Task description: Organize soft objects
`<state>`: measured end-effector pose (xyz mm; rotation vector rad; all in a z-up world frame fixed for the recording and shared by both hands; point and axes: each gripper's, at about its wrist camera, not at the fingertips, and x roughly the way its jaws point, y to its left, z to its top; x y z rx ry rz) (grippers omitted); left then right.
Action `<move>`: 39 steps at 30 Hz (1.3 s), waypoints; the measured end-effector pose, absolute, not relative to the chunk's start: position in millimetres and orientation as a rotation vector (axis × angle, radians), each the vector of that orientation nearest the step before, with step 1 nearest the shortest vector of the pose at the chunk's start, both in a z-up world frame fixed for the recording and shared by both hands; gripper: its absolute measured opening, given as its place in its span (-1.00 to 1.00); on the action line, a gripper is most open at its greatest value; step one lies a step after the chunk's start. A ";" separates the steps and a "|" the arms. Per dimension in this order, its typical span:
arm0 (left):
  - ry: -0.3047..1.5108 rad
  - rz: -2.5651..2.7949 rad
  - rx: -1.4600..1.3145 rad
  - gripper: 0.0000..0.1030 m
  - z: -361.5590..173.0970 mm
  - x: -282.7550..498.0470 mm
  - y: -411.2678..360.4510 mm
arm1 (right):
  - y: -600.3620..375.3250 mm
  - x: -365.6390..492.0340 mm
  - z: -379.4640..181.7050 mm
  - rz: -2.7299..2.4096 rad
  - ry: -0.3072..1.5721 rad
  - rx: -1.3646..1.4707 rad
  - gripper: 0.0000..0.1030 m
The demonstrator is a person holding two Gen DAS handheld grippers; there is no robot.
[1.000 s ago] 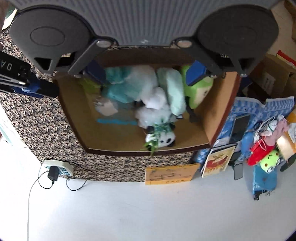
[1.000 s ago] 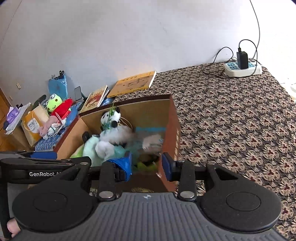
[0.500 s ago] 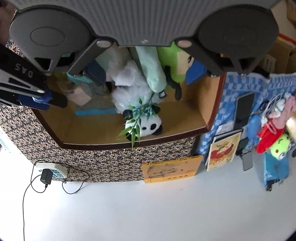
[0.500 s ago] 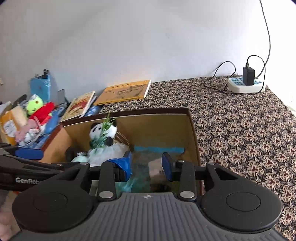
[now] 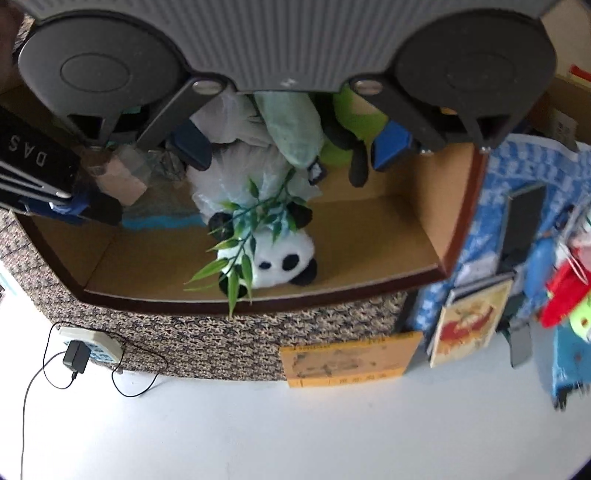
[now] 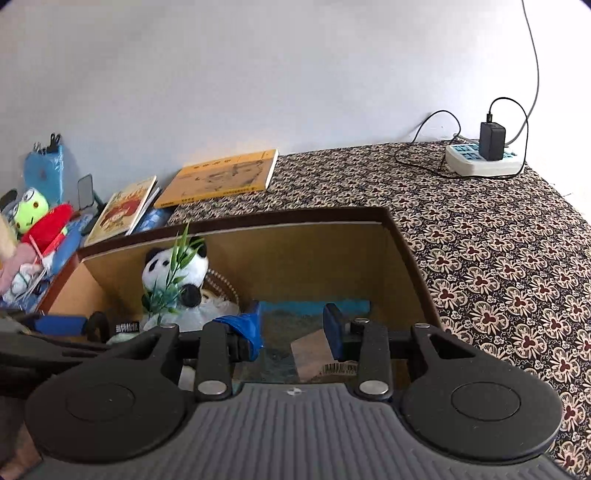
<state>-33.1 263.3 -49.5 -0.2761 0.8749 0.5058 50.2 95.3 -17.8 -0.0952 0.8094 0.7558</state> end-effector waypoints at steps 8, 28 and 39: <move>0.869 0.511 -0.266 0.79 -54.3 -33.6 266.3 | 97.5 53.5 -22.0 0.757 0.843 -0.085 -0.63; 0.901 0.509 -0.202 0.77 -55.1 -25.7 266.2 | 100.6 60.5 -27.2 0.773 0.884 -0.068 -0.63; 0.902 0.502 -0.190 0.77 -54.5 -25.0 265.8 | 100.9 60.6 -28.5 0.772 0.887 -0.067 -0.63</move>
